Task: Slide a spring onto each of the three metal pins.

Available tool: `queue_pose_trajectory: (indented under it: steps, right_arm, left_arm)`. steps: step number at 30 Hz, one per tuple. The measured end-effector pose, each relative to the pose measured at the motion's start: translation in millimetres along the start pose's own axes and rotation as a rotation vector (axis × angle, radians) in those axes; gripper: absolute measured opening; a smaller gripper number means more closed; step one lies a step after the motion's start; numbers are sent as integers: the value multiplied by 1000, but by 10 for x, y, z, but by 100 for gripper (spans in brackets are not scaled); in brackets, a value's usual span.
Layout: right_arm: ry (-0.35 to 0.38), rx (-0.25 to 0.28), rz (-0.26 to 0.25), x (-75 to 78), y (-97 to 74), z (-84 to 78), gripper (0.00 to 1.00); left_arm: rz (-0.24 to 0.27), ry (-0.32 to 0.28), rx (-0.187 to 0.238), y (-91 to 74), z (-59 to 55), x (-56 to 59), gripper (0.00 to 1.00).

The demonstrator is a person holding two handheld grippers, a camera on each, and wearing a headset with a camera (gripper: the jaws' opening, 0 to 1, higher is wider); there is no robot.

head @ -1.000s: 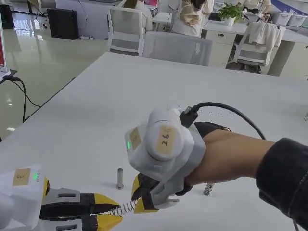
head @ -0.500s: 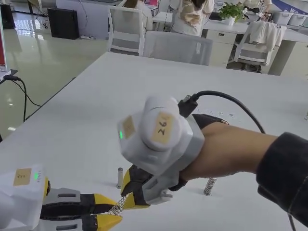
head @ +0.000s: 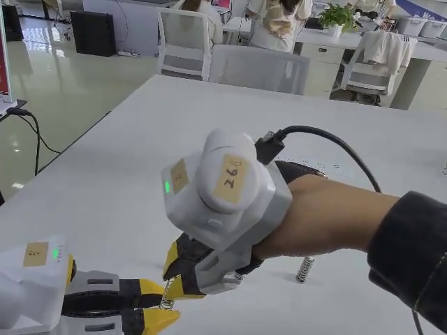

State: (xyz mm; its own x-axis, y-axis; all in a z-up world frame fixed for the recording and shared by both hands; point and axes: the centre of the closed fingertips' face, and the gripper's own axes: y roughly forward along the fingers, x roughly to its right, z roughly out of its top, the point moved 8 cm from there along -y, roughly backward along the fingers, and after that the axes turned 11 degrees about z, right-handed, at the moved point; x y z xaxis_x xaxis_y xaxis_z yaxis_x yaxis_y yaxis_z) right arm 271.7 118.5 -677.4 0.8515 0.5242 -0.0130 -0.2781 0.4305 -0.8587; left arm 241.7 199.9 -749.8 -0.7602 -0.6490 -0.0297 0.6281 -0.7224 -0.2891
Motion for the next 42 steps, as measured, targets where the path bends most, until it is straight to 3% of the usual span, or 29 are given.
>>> queue_pose_trajectory:
  steps: [32,42]
  right_arm:
    - [97,-21,53,3,91,-129,9]
    - [106,-26,41,14,88,-125,8]
  left_arm:
    - [-24,23,21,40,80,49,2]
    - [-9,19,32,45,81,34,3]
